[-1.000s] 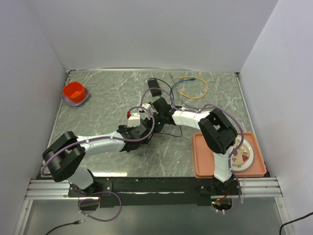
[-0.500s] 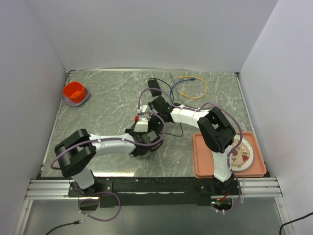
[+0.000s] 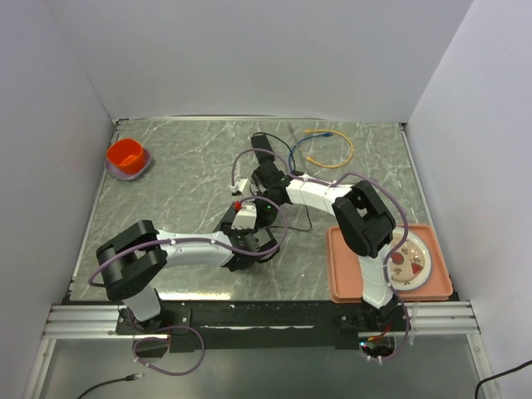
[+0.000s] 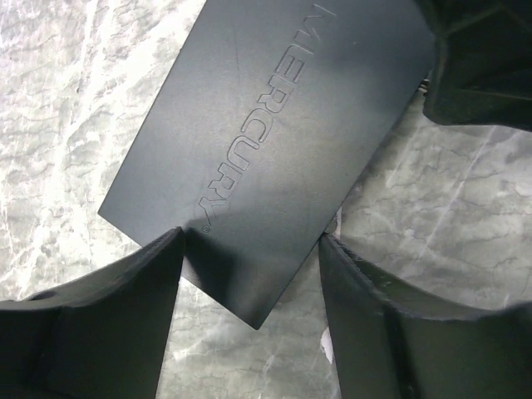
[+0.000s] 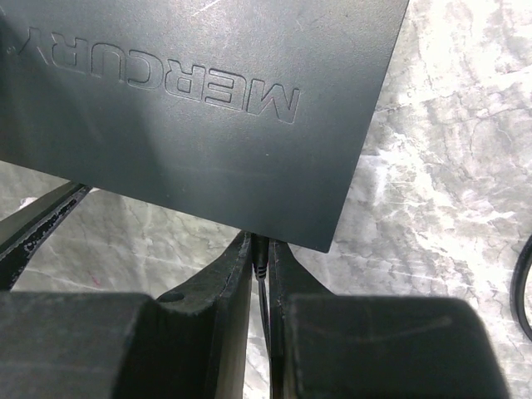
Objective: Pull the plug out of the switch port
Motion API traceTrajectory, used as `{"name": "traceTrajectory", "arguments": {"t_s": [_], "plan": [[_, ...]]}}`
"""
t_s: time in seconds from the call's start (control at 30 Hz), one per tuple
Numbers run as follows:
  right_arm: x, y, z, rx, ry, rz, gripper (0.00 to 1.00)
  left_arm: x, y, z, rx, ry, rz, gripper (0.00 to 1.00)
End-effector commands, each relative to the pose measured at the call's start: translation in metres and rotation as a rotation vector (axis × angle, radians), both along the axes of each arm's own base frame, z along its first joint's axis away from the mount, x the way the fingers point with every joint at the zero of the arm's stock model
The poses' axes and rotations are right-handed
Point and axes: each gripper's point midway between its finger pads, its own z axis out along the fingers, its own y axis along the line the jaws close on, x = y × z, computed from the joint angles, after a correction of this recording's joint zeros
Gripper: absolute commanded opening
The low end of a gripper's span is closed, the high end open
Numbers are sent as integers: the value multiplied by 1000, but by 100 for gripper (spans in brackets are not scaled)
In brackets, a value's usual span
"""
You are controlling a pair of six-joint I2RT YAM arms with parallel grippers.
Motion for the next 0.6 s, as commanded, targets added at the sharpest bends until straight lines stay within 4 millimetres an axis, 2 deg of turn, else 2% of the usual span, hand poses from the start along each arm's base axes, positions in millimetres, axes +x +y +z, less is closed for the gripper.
{"name": "traceTrajectory", "arguments": {"t_s": [0.0,0.17,0.3,0.43,0.57], "plan": [[-11,16,6,42,47,46,0,-19,-5,-35,-31,140,3,59],[-14,14,7,61,57,8,0,-29,1,-56,-28,201,35,51],[-22,15,1,66,89,-53,0,-31,4,-64,-46,228,53,48],[-35,13,-12,58,123,-73,0,-31,5,-66,-45,236,62,45],[-46,11,-24,35,154,-86,0,-32,8,-74,-76,273,81,39]]}}
